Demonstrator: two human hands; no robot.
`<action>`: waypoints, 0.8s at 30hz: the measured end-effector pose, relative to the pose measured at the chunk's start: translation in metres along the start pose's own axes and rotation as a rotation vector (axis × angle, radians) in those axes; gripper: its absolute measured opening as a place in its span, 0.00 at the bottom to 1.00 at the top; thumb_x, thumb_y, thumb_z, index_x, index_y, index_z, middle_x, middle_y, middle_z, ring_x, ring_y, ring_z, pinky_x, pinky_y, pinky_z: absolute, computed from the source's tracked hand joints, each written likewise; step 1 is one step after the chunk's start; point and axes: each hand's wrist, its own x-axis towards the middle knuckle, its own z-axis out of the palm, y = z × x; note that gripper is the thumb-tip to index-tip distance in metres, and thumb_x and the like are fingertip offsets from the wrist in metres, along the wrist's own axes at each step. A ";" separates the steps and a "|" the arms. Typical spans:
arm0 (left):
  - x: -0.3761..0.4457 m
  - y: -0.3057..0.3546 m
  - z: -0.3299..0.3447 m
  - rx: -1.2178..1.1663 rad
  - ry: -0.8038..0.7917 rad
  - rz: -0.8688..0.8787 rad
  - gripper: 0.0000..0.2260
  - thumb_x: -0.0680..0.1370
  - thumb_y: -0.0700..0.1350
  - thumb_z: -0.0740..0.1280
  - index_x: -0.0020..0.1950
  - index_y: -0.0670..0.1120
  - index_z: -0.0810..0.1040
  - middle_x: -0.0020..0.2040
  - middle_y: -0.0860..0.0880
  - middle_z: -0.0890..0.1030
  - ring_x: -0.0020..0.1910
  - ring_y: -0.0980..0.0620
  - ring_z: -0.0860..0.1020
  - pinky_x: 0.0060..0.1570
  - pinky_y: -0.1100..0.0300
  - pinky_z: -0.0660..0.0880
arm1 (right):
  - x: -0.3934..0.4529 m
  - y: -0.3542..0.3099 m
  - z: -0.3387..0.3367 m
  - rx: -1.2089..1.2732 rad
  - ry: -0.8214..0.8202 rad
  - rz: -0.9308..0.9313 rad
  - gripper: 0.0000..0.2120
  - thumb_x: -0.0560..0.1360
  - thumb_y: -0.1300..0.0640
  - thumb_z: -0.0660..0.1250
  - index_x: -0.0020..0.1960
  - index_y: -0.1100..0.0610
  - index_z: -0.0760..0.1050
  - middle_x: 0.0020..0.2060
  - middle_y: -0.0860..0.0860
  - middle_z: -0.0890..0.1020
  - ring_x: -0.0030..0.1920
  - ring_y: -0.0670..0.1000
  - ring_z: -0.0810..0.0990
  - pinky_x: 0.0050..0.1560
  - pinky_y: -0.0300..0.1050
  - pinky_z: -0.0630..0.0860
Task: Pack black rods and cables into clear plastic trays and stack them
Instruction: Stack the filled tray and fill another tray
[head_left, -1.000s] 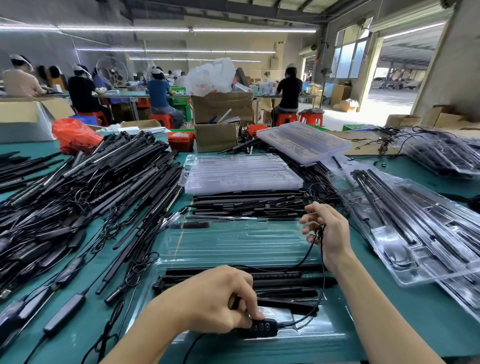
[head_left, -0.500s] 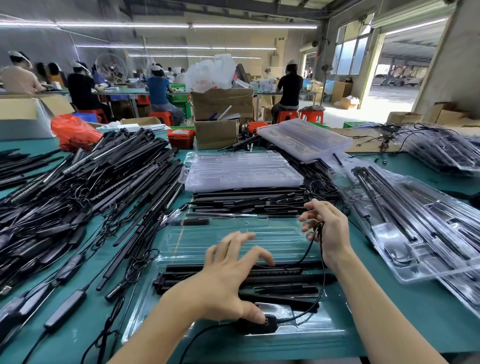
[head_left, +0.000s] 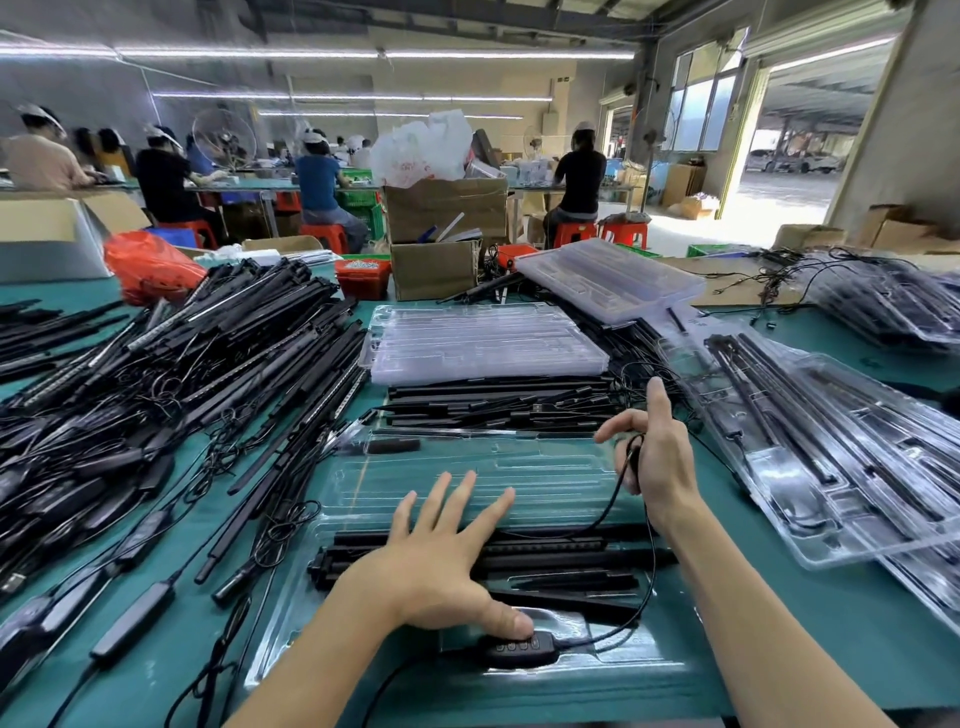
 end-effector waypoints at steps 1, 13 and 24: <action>0.001 0.000 -0.001 -0.004 -0.005 -0.006 0.54 0.65 0.78 0.65 0.74 0.68 0.28 0.76 0.54 0.23 0.71 0.52 0.19 0.72 0.42 0.25 | 0.001 -0.001 0.000 -0.019 -0.012 0.016 0.42 0.80 0.30 0.48 0.36 0.65 0.79 0.20 0.54 0.66 0.18 0.49 0.60 0.21 0.38 0.57; 0.008 0.000 -0.012 -0.057 -0.005 -0.060 0.57 0.65 0.74 0.70 0.78 0.63 0.31 0.77 0.54 0.25 0.72 0.51 0.21 0.73 0.42 0.27 | 0.000 -0.011 -0.009 0.285 -0.223 0.081 0.12 0.77 0.74 0.57 0.53 0.62 0.74 0.41 0.56 0.73 0.33 0.50 0.73 0.23 0.41 0.69; 0.020 0.023 -0.034 -0.976 0.602 0.190 0.10 0.80 0.51 0.62 0.60 0.59 0.77 0.54 0.51 0.81 0.51 0.59 0.78 0.52 0.62 0.73 | -0.010 -0.001 0.008 0.155 -0.466 -0.119 0.12 0.68 0.74 0.74 0.47 0.61 0.79 0.43 0.59 0.84 0.42 0.58 0.84 0.34 0.44 0.79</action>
